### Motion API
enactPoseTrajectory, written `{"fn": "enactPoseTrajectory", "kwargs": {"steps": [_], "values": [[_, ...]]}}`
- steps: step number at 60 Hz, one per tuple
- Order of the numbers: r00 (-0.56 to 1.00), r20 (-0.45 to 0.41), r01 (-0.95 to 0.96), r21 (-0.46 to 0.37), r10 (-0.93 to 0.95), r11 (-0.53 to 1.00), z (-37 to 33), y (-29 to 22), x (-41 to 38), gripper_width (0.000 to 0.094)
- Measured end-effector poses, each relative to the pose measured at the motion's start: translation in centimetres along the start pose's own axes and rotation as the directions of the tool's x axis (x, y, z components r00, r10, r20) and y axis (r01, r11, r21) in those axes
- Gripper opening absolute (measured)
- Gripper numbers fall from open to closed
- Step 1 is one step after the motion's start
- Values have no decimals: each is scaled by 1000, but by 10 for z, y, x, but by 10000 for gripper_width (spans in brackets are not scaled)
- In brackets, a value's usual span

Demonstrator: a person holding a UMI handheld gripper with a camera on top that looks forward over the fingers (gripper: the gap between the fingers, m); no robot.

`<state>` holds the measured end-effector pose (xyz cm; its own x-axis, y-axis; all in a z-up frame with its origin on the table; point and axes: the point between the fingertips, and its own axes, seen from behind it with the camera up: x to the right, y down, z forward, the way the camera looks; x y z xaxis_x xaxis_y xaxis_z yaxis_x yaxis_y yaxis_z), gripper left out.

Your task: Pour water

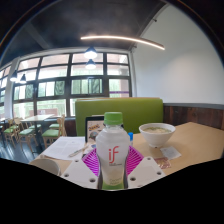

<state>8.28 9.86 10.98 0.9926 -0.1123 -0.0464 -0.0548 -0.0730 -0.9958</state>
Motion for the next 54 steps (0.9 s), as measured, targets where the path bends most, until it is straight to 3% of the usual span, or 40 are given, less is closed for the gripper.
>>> {"fn": "enactPoseTrajectory", "kwargs": {"steps": [6, 14, 19, 28, 34, 35, 54], "values": [[1000, 20, 16, -21, -15, 1000, 10, 19, -5, 291], [994, 14, 111, 45, -111, 993, 10, 13, -10, 314], [997, 4, 72, 37, -72, 997, 9, 14, -5, 349], [995, 35, 91, -23, -91, 996, 6, 19, -9, 523], [991, 50, 125, -80, -121, 989, -7, 25, -4, 835], [990, 62, 131, -79, -126, 988, -11, 23, -6, 849], [989, 63, 132, -11, -131, 991, -158, -21, 21, 822]]}}
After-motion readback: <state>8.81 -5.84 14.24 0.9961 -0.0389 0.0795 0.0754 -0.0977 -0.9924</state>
